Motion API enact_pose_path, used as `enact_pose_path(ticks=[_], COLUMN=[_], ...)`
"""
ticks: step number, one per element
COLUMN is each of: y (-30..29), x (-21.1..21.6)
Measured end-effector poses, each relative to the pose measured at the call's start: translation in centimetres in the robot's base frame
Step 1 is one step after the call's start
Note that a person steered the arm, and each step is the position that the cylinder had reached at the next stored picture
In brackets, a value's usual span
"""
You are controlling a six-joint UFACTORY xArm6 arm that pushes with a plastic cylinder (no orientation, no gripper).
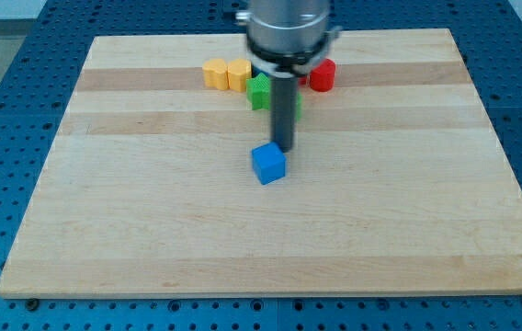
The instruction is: Push the green star to the center right side of the board
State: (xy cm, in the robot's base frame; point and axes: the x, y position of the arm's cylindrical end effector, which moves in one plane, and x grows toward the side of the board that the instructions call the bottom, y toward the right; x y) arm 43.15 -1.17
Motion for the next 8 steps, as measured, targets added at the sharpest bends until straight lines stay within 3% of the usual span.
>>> enact_pose_path(ticks=[3,4,5,6,7,8], y=[-6.9,-6.9,-6.9,-6.1,-5.2,2.0], x=[-1.5,-7.3,-7.4,-10.0,-10.0,-9.7])
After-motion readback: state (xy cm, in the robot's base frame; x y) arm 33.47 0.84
